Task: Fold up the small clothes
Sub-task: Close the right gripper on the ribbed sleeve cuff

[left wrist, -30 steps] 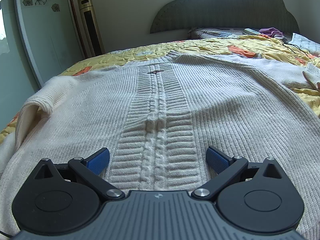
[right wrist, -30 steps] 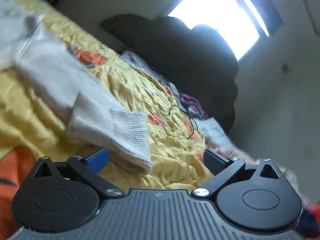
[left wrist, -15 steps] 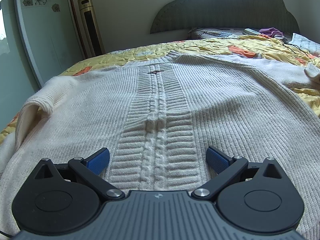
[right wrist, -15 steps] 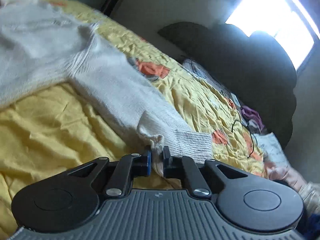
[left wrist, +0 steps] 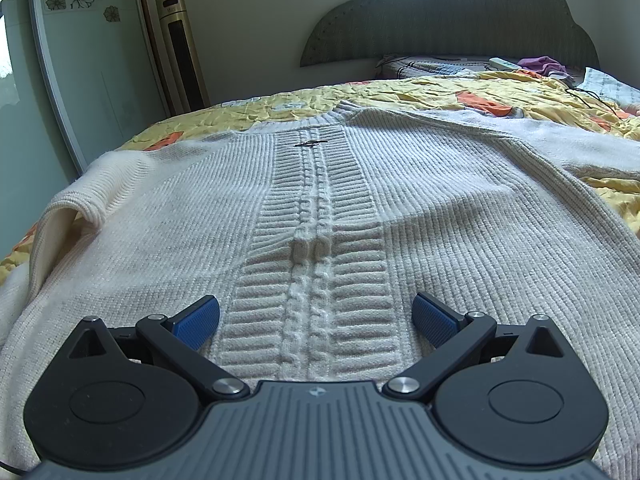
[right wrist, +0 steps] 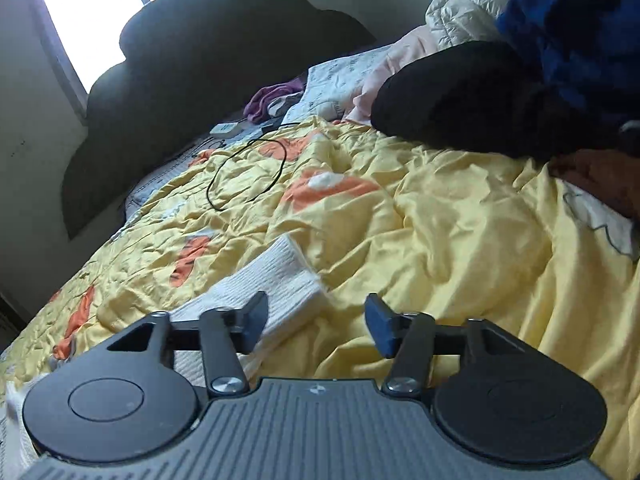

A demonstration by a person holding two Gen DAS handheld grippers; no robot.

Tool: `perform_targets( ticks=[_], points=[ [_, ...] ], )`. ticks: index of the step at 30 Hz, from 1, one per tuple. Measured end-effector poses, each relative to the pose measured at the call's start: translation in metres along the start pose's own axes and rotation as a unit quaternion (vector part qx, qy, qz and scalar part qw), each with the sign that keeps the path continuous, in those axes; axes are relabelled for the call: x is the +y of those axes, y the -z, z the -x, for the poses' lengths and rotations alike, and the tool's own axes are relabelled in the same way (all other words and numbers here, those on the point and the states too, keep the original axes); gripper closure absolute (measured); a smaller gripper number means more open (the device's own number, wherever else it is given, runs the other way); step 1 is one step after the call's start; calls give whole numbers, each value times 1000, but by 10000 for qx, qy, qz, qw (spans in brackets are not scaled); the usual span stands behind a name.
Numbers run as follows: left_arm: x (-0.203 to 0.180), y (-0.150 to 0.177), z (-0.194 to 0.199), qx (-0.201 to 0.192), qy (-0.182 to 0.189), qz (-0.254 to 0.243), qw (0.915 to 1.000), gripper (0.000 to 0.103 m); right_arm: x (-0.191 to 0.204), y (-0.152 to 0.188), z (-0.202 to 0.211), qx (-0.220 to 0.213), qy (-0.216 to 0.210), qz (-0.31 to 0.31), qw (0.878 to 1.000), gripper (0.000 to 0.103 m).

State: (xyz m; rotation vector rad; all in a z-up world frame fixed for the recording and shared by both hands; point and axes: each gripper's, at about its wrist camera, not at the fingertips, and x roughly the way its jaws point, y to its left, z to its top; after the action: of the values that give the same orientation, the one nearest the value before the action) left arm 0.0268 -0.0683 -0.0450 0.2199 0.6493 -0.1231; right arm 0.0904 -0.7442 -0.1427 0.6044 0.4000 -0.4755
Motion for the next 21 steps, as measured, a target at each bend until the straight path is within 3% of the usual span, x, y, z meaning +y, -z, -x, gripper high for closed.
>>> perform_targets(
  ticks=[3, 5, 8, 11, 15, 19, 21],
  points=[
    [0, 0, 0, -5, -9, -14, 10000, 0, 4, 15, 5, 229, -524, 19, 9984, 37],
    [0, 0, 0, -4, -9, -15, 10000, 0, 4, 19, 2, 406, -958, -405, 9937, 36],
    [0, 1, 0, -4, -10, -16, 10000, 0, 5, 24, -11, 638, -1259, -990, 9850, 41],
    [0, 1, 0, -6, -13, -20, 10000, 0, 8, 25, -25, 541, -1313, -1490, 9786, 45],
    [0, 1, 0, -7, -14, -22, 10000, 0, 2, 22, -42, 181, -1307, -2111, 9685, 59],
    [0, 1, 0, -7, -15, -23, 10000, 0, -1, 15, -52, 48, -1231, -2307, 9652, 68],
    [0, 1, 0, -5, -16, -23, 10000, 0, -2, 13, -55, 53, -1121, -2352, 9654, 85]
  ],
)
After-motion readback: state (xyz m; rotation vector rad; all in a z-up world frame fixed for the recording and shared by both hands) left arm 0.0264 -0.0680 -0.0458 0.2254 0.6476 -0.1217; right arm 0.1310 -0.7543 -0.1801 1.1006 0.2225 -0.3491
